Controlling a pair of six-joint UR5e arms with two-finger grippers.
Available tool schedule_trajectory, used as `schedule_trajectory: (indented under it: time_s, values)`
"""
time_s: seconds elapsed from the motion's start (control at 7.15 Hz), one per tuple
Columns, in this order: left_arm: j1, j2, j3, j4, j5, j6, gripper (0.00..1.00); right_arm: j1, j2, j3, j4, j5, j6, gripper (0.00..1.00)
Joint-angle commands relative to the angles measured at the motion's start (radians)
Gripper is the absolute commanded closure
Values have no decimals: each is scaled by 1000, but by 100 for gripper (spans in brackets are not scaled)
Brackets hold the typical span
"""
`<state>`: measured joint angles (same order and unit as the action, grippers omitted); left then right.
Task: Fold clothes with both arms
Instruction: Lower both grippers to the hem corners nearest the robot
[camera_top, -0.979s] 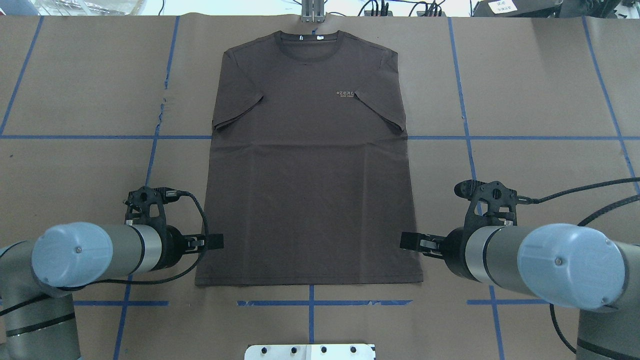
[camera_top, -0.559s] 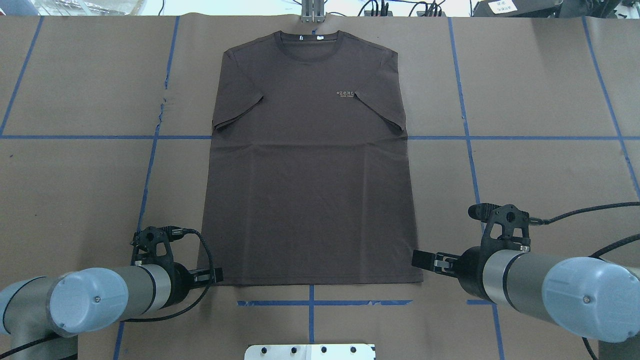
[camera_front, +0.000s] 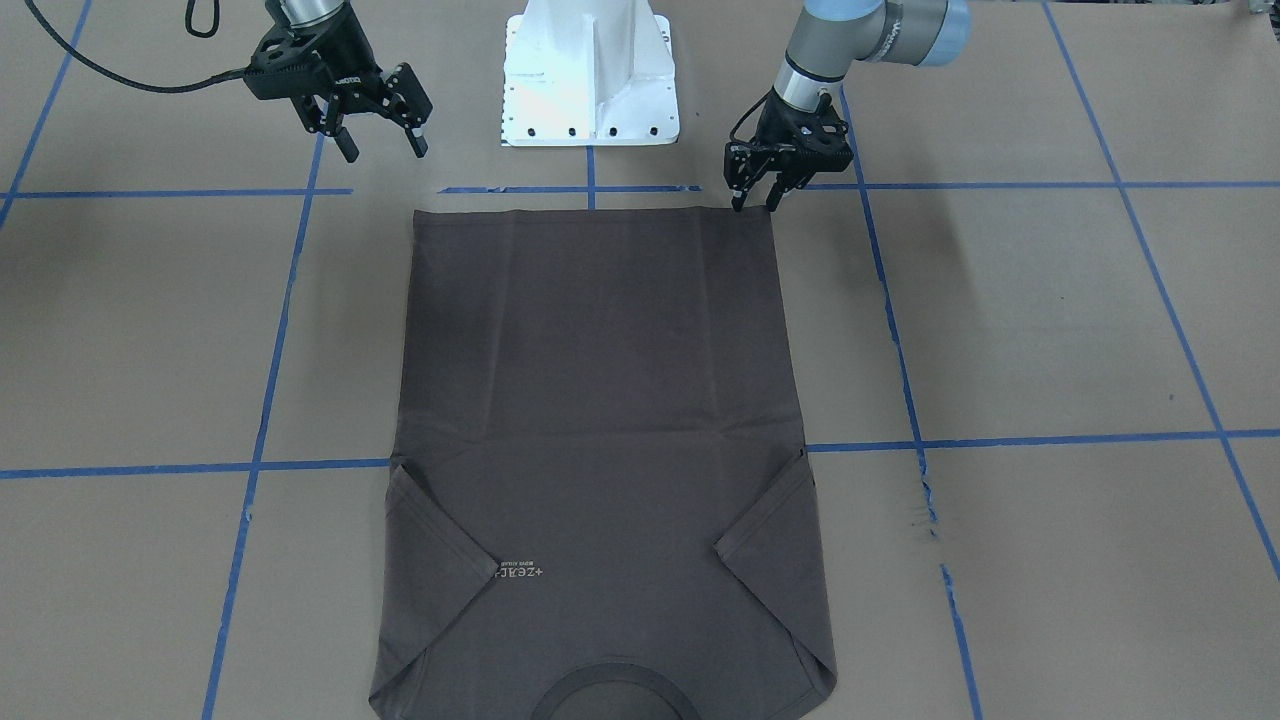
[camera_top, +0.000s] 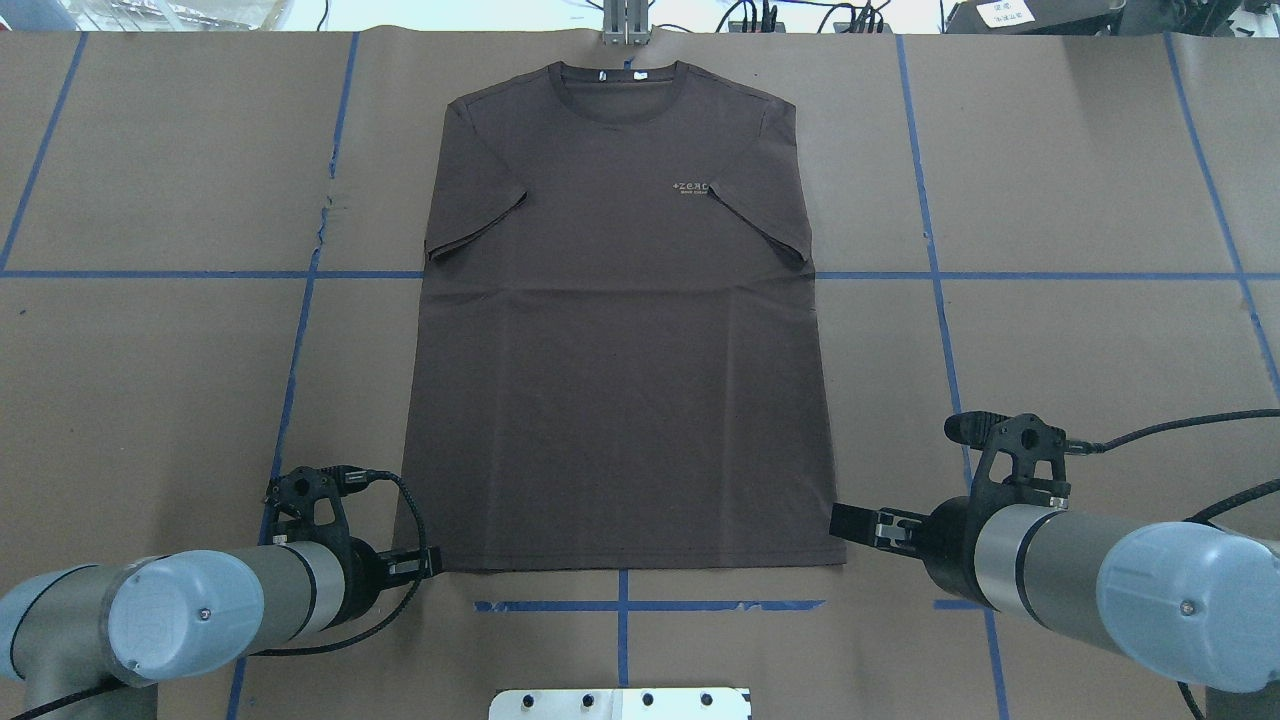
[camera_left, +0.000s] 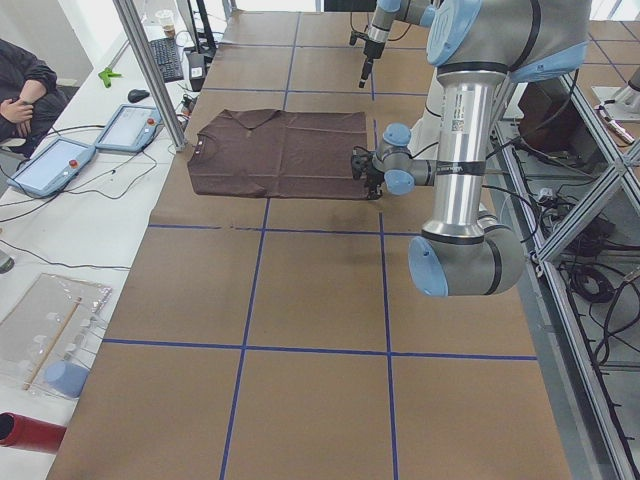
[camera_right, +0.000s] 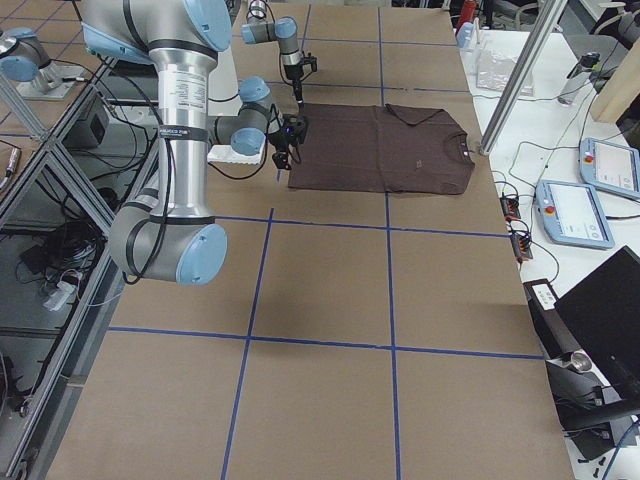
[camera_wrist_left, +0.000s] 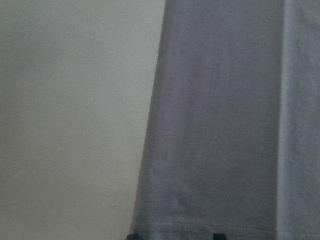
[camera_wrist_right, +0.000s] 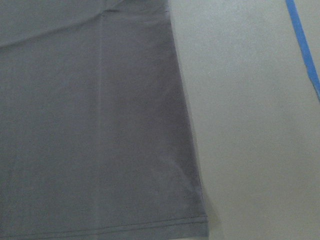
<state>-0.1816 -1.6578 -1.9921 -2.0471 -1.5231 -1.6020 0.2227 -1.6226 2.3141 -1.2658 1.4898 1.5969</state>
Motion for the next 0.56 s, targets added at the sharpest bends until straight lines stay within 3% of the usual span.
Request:
schedule_trajectory:
  time_s: [0.0, 0.42]
  values:
    - [1, 1, -4, 25, -2, 1, 41, 0, 0, 1, 0, 0, 0, 0]
    - [1, 0, -1, 27, -2, 1, 56, 0, 0, -1, 0, 0, 0, 0]
